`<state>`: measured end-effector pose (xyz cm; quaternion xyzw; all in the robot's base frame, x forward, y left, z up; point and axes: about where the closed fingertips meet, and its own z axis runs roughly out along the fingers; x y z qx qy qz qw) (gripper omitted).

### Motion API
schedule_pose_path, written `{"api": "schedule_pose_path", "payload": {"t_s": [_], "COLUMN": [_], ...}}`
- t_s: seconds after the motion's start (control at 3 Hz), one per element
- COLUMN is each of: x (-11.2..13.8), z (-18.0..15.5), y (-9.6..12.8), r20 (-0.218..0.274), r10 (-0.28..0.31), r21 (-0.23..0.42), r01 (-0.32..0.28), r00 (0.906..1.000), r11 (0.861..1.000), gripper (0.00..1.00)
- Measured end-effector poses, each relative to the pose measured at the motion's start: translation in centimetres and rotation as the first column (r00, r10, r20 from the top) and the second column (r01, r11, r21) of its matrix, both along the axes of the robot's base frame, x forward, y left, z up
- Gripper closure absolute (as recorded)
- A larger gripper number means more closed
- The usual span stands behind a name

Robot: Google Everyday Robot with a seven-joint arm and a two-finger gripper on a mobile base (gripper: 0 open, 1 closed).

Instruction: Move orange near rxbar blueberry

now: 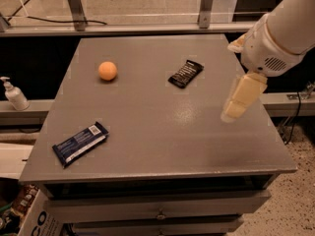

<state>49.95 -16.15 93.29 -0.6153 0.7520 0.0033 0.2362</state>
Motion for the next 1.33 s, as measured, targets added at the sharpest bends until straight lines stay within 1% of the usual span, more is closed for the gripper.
{"api": "schedule_pose_path", "payload": {"t_s": [0.33, 0.67, 1.0, 1.33], "x": [3.0, 5.4, 7.1, 7.1], "z": [-2.1, -4.0, -6.0, -6.0], "y": [2.3, 5.0, 8.6, 8.6], "r20": [0.010, -0.004, -0.036, -0.036], "r10": [0.035, 0.085, 0.138, 0.138], "r21": [0.097, 0.185, 0.304, 0.304], "r01": [-0.036, -0.083, -0.120, -0.121], "r00": [0.9993, 0.9964, 0.9898, 0.9898], "r11": [0.995, 0.979, 0.945, 0.945], "gripper": [0.00, 0.00, 0.00, 0.00]}}
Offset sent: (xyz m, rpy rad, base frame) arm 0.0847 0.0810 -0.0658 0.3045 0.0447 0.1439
